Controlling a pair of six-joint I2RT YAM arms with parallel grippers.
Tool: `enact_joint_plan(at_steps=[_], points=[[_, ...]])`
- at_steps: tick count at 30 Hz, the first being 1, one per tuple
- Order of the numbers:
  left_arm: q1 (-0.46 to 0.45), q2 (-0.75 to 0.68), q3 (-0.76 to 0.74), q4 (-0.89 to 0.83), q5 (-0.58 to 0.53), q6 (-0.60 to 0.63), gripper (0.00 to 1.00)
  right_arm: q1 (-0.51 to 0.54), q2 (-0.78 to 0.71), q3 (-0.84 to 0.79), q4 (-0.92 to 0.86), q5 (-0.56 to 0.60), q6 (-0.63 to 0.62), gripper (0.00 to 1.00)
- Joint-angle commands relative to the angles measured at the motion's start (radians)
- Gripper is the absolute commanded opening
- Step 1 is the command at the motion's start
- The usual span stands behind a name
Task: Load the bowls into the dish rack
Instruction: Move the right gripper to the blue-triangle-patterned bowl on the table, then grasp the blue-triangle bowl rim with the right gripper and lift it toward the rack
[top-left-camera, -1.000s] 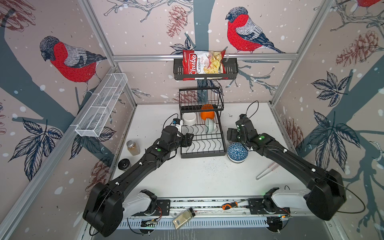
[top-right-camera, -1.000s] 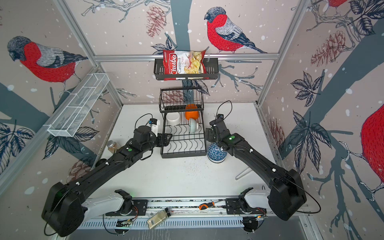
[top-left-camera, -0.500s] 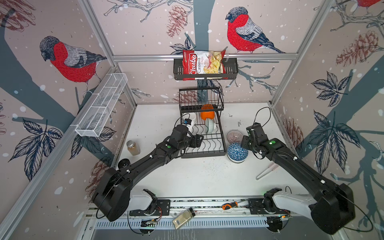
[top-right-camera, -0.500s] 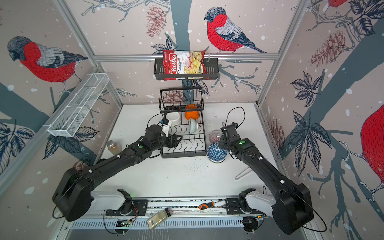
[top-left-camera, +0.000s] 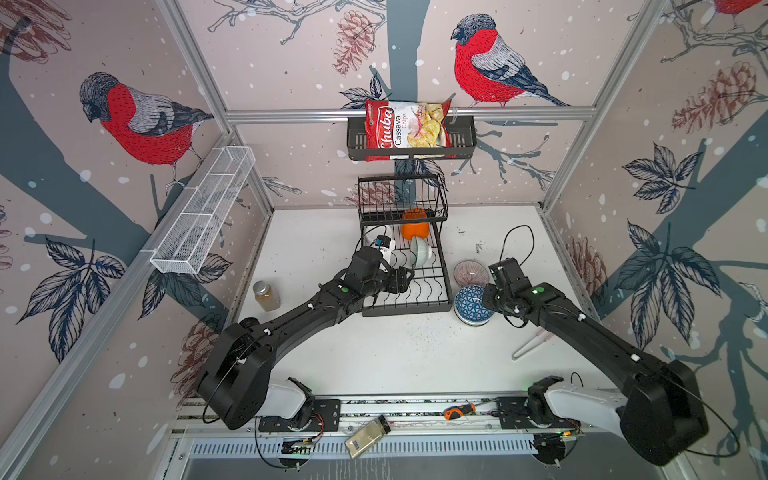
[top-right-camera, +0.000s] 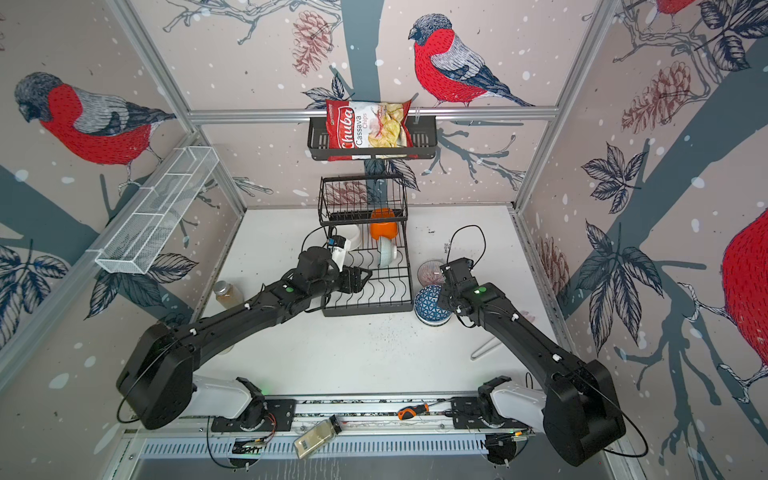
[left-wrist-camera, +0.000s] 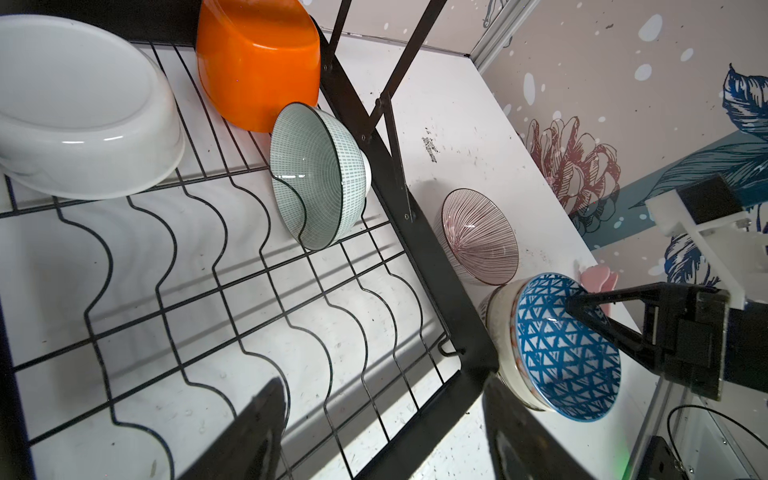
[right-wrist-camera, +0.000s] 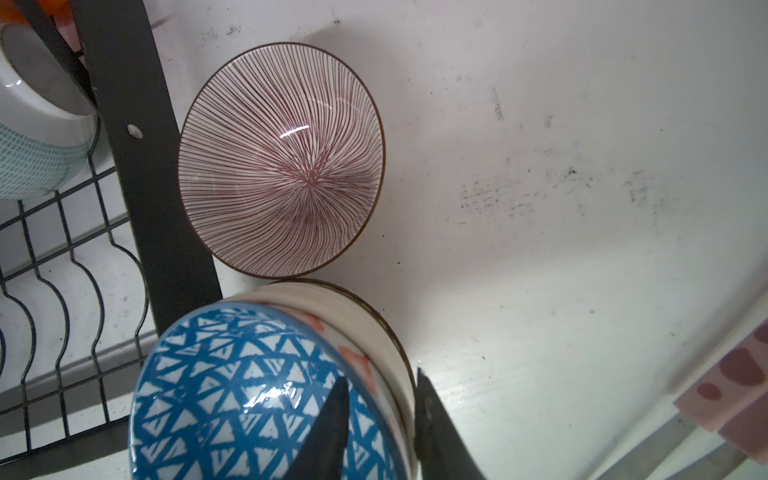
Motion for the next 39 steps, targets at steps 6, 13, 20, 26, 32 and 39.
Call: enact_joint_plan(at_steps=[6, 13, 20, 26, 32, 39], points=[[-0.002, 0.007, 0.003, 0.045, 0.019, 0.011, 0.74, 0.001, -0.001, -0.001, 0.011, 0.009, 0.011, 0.12], [-0.002, 0.007, 0.0, 0.046, 0.018, 0.013, 0.74, 0.006, -0.023, 0.002, -0.003, 0.023, 0.004, 0.04], [-0.002, 0.018, 0.0, 0.049, 0.025, 0.01, 0.74, 0.008, -0.067, 0.002, 0.002, 0.018, -0.02, 0.01], [-0.002, 0.021, 0.001, 0.05, 0.036, 0.007, 0.74, 0.014, -0.095, 0.012, 0.006, 0.013, -0.04, 0.0], [-0.004, 0.019, 0.006, 0.044, 0.057, 0.008, 0.74, 0.025, -0.117, 0.045, 0.005, 0.016, -0.059, 0.0], [-0.005, 0.01, 0.006, 0.036, 0.063, 0.003, 0.75, 0.056, -0.12, 0.102, 0.023, 0.012, -0.084, 0.0]])
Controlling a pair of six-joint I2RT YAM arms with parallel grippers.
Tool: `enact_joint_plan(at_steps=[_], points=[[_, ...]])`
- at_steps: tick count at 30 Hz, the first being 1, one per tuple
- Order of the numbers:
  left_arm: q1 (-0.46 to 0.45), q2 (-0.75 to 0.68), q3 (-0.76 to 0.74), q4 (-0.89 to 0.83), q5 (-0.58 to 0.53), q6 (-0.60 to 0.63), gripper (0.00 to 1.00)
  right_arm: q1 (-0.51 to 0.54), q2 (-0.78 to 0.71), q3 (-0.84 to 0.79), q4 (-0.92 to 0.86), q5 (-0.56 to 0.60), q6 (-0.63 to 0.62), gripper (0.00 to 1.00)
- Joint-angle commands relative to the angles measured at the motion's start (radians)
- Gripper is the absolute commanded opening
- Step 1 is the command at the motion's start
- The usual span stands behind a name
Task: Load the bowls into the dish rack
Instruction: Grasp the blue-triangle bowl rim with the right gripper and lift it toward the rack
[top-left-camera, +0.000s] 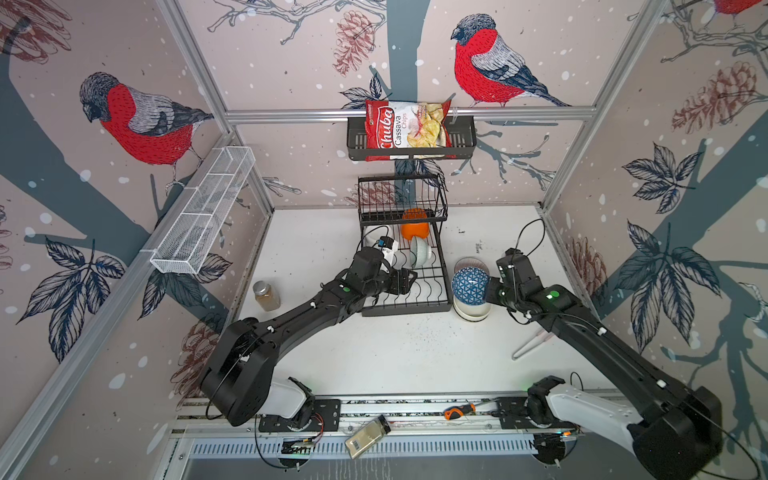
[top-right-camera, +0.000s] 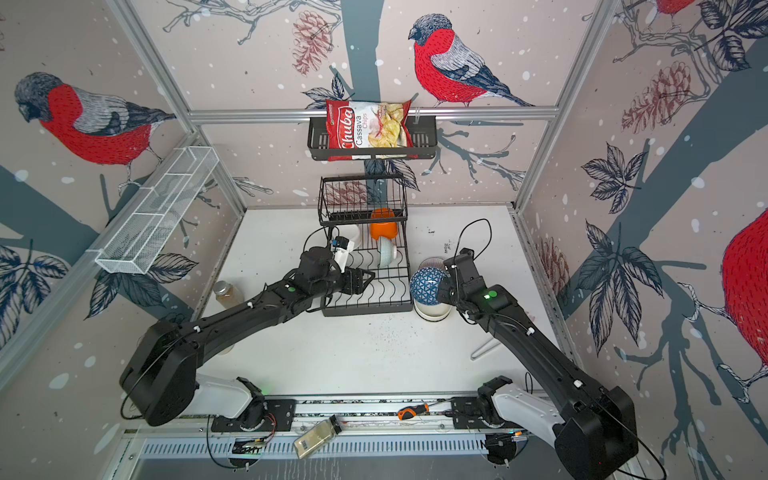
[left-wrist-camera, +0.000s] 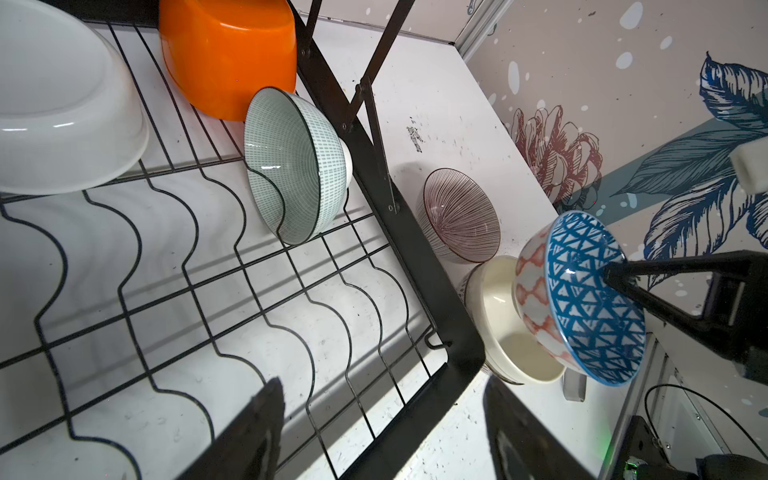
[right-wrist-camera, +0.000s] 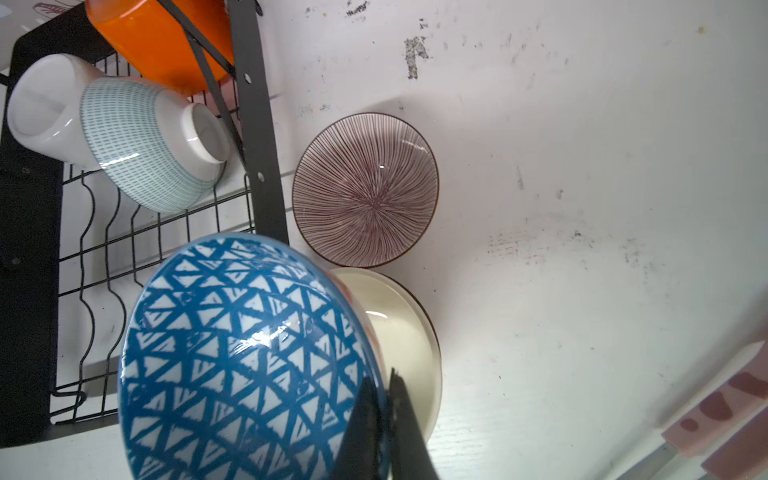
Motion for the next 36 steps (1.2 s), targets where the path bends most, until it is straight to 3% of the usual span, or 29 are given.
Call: enact_joint_plan(at_steps=[1, 16, 24, 36], points=[[-0.005, -0.011, 0.008, 0.016, 0.014, 0.0, 0.75, 0.016, -0.003, 0.029, 0.052, 0.007, -0.023, 0.0], [-0.007, -0.076, 0.027, -0.037, 0.023, -0.074, 0.75, 0.124, 0.182, 0.163, 0.195, 0.014, -0.086, 0.0], [-0.007, -0.067, 0.063, -0.125, -0.036, -0.104, 0.74, 0.2, 0.321, 0.25, 0.244, 0.078, -0.119, 0.0], [-0.007, -0.025, 0.126, -0.27, -0.155, -0.116, 0.68, 0.269, 0.426, 0.312, 0.335, 0.083, -0.144, 0.0]])
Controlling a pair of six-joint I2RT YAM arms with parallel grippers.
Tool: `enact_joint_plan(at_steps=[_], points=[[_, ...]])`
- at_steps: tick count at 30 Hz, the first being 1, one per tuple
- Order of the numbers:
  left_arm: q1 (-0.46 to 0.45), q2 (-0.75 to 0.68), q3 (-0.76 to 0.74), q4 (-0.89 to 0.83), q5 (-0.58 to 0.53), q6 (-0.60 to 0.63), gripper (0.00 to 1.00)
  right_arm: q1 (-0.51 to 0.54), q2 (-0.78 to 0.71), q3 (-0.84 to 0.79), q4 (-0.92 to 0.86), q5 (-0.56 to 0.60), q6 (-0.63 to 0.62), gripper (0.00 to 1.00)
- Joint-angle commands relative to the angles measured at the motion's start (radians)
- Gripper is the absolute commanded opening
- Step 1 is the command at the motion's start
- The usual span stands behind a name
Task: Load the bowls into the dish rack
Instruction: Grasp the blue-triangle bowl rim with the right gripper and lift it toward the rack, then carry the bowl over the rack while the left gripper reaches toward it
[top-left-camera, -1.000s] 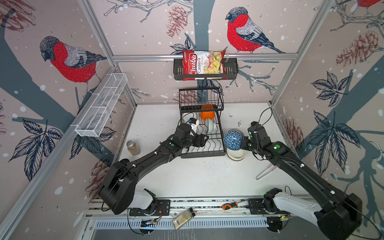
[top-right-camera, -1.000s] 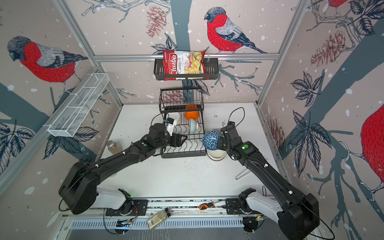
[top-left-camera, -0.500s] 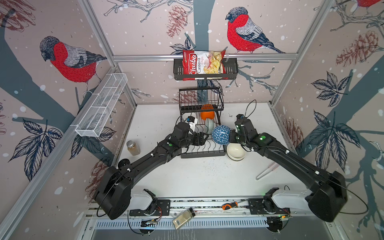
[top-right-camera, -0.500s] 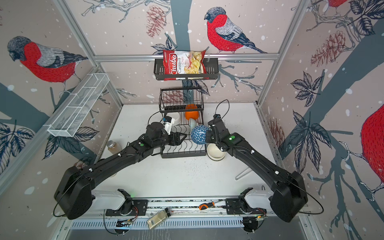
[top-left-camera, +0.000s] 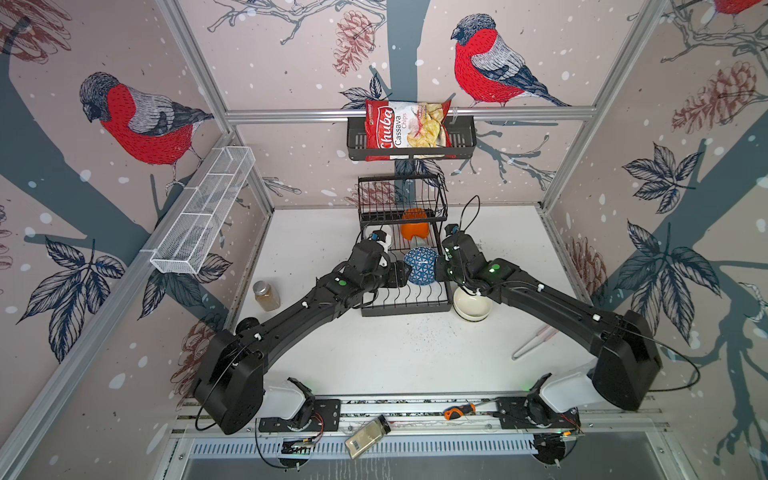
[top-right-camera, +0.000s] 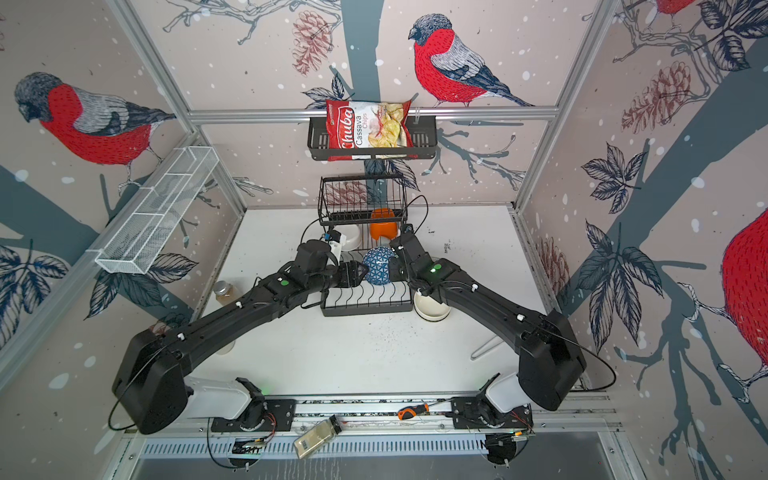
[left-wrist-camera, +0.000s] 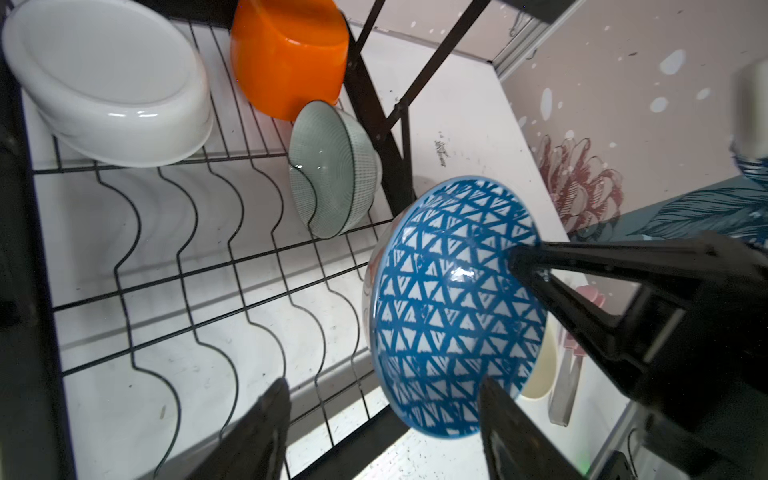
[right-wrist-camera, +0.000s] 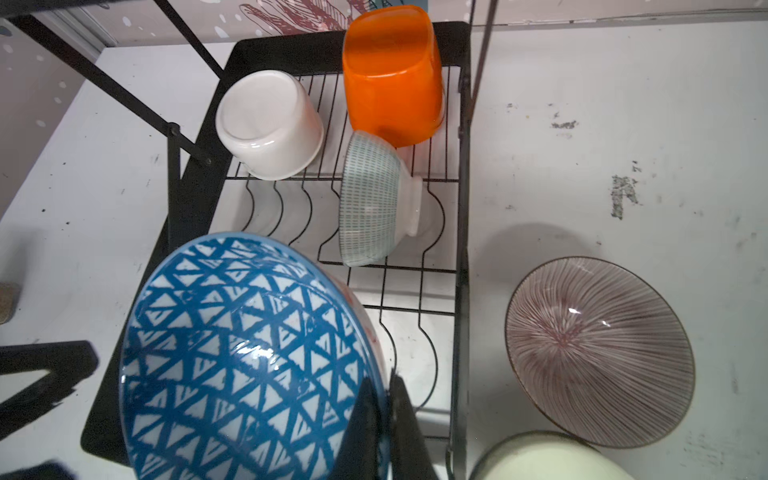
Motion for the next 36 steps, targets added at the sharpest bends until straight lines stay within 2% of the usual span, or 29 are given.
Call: enact_joint_plan(at_steps=[1, 9, 14, 19, 36], points=[[-0.002, 0.015, 0.013, -0.053, -0.05, -0.011, 0.67, 0.016, 0.014, 0.021, 0.081, 0.024, -0.013, 0.0], [-0.002, 0.058, 0.071, -0.125, -0.126, -0.02, 0.52, 0.066, 0.059, 0.049, 0.105, 0.058, -0.018, 0.0], [-0.002, 0.074, 0.085, -0.16, -0.169, -0.022, 0.48, 0.105, 0.078, 0.052, 0.123, 0.111, -0.016, 0.0], [-0.002, 0.084, 0.084, -0.177, -0.209, -0.03, 0.41, 0.119, 0.089, 0.054, 0.135, 0.113, -0.014, 0.0], [-0.002, 0.101, 0.088, -0.186, -0.252, -0.037, 0.15, 0.163, 0.104, 0.062, 0.175, 0.114, -0.004, 0.0]])
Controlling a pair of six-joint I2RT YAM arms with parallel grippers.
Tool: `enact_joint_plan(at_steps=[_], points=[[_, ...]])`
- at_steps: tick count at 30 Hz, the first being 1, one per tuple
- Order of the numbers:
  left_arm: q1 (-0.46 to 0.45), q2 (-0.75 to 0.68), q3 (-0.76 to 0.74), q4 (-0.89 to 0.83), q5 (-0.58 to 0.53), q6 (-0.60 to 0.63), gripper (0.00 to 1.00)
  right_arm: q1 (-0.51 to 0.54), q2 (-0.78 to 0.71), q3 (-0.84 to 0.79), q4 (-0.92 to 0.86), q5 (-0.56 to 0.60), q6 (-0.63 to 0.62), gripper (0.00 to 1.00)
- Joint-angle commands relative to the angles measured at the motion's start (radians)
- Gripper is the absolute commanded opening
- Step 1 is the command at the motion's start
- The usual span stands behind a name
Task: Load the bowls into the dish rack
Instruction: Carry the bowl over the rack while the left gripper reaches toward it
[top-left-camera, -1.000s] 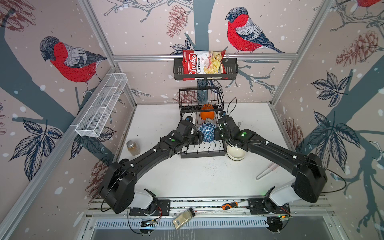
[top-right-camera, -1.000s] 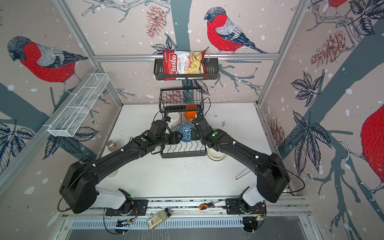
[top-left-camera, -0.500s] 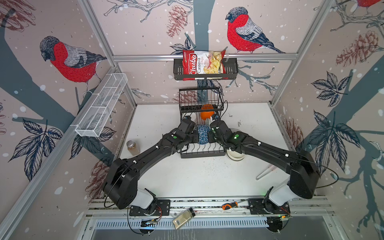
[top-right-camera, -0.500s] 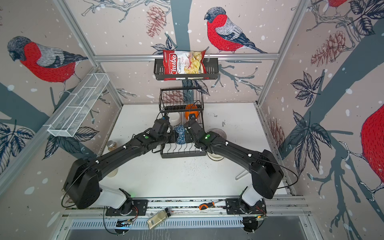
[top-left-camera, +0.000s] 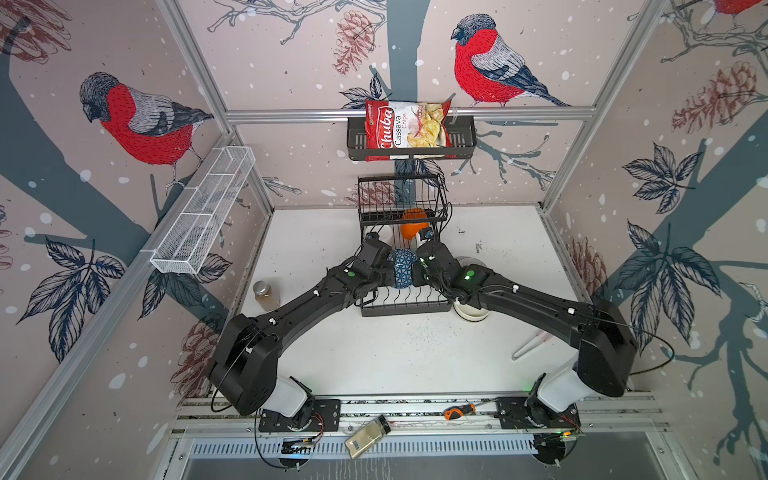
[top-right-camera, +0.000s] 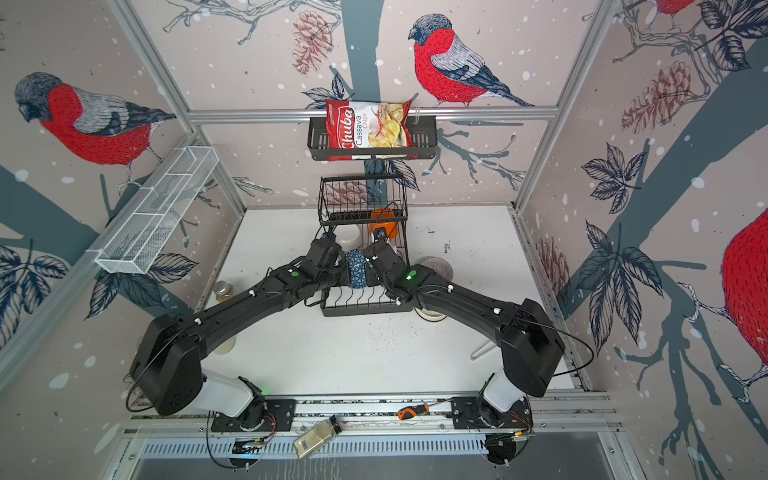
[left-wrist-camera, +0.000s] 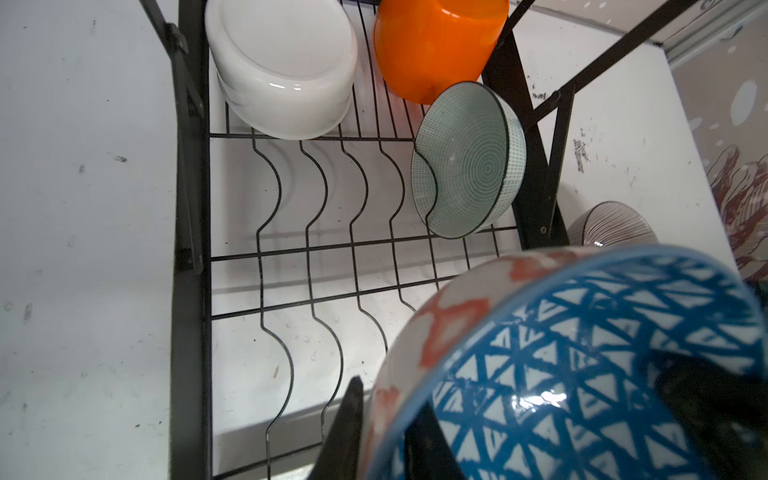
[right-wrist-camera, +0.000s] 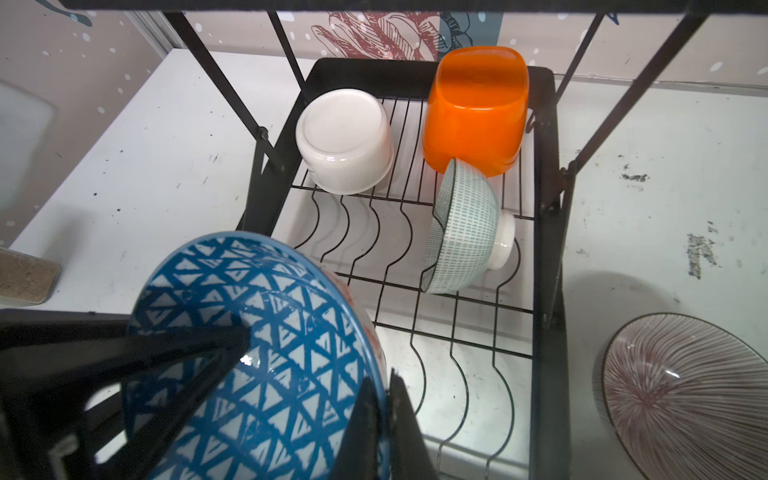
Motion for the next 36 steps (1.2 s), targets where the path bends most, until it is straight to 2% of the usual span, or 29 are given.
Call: enact_joint_plan(at_steps=[1, 11, 14, 19, 22, 28, 36], points=[[-0.001, 0.003, 0.007, -0.015, -0.011, 0.009, 0.13, 0.014, 0.006, 0.008, 0.077, 0.008, 0.015, 0.0], [0.002, 0.011, 0.019, -0.041, -0.013, -0.005, 0.0, 0.025, 0.024, 0.026, 0.077, 0.005, 0.012, 0.0], [0.004, 0.014, 0.014, -0.038, -0.005, -0.005, 0.0, 0.024, 0.019, 0.025, 0.078, -0.001, 0.008, 0.0], [0.018, 0.005, -0.003, -0.009, 0.033, 0.01, 0.0, 0.011, 0.003, 0.014, 0.084, -0.038, -0.004, 0.12], [0.041, -0.01, -0.027, 0.012, 0.063, 0.023, 0.0, -0.016, -0.024, -0.013, 0.109, -0.102, -0.008, 0.16], [0.12, -0.064, -0.108, 0.096, 0.19, 0.051, 0.0, -0.068, -0.085, -0.053, 0.146, -0.241, -0.046, 0.31], [0.155, -0.093, -0.131, 0.153, 0.312, 0.08, 0.0, -0.138, -0.148, -0.094, 0.16, -0.383, -0.068, 0.42]])
